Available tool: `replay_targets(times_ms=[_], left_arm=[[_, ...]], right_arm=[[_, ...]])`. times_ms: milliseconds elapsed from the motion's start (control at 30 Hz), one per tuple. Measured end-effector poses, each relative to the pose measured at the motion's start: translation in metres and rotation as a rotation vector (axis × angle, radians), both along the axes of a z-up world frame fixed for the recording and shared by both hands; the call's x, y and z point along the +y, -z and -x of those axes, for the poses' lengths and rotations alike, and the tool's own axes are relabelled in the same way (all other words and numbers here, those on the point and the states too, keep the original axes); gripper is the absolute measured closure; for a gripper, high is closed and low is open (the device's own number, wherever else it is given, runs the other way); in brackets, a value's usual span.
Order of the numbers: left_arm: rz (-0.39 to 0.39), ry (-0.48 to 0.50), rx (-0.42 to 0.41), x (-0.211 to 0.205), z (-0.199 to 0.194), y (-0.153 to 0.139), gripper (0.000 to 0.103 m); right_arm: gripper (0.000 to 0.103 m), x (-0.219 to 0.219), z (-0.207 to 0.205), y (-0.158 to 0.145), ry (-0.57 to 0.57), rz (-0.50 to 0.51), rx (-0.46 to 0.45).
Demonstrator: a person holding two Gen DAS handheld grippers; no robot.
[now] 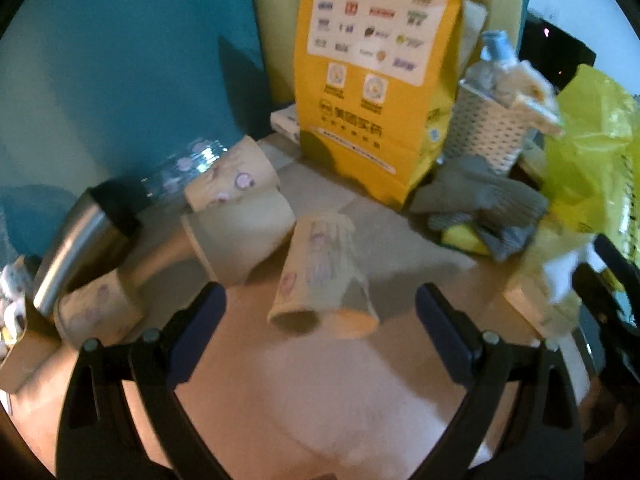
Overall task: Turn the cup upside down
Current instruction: 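Move the left gripper toward the rim-down drawn paper cup, then close the left gripper around the paper cup's body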
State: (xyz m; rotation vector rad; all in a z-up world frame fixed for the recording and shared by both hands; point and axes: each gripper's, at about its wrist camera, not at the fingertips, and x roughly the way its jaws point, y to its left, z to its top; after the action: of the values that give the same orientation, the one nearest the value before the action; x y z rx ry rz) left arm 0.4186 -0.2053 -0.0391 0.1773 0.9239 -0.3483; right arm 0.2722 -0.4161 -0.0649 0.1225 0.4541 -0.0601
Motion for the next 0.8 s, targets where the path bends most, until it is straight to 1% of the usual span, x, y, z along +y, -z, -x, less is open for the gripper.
replay_targets(times_ms=[67, 100, 200, 267, 333, 367, 400, 433, 533, 667, 800], left_arm=[[-0.014, 0.011, 0.010, -0.008, -0.012, 0.007, 0.006], [-0.033, 0.018, 0.019, -0.014, -0.019, 0.012, 0.006], [-0.056, 0.015, 0.082, -0.021, -0.035, 0.029, 0.006], [-0.075, 0.019, 0.095, -0.026, -0.039, 0.036, 0.008], [-0.082, 0.024, 0.110, -0.028, -0.039, 0.040, 0.019], [-0.079, 0.027, 0.126, -0.029, -0.040, 0.042, 0.022], [-0.077, 0.025, 0.138, -0.028, -0.040, 0.044, 0.031], [-0.080, 0.020, 0.150, -0.028, -0.040, 0.047, 0.035], [-0.077, 0.017, 0.145, -0.028, -0.034, 0.046, 0.036], [-0.063, 0.009, 0.141, -0.022, -0.014, 0.040, 0.037], [-0.025, -0.004, 0.133, -0.011, 0.022, 0.027, 0.037]], right_arm=[[0.012, -0.005, -0.004, 0.002, 0.010, -0.009, 0.006], [0.012, -0.006, -0.004, 0.003, 0.014, -0.013, 0.009], [0.012, -0.009, -0.006, 0.005, 0.017, -0.021, 0.012], [0.012, -0.008, -0.005, 0.005, 0.013, -0.019, 0.010], [0.012, -0.007, -0.003, 0.004, 0.006, -0.013, 0.006], [0.012, -0.006, -0.002, 0.004, 0.004, -0.005, 0.002], [0.012, -0.005, -0.001, 0.004, 0.003, 0.000, 0.002], [0.012, -0.005, 0.000, 0.004, -0.001, 0.000, 0.003], [0.012, -0.004, 0.003, 0.003, -0.010, -0.008, 0.007], [0.012, 0.000, 0.013, -0.001, -0.023, -0.013, 0.004], [0.012, 0.010, 0.027, -0.004, -0.055, -0.025, 0.005]])
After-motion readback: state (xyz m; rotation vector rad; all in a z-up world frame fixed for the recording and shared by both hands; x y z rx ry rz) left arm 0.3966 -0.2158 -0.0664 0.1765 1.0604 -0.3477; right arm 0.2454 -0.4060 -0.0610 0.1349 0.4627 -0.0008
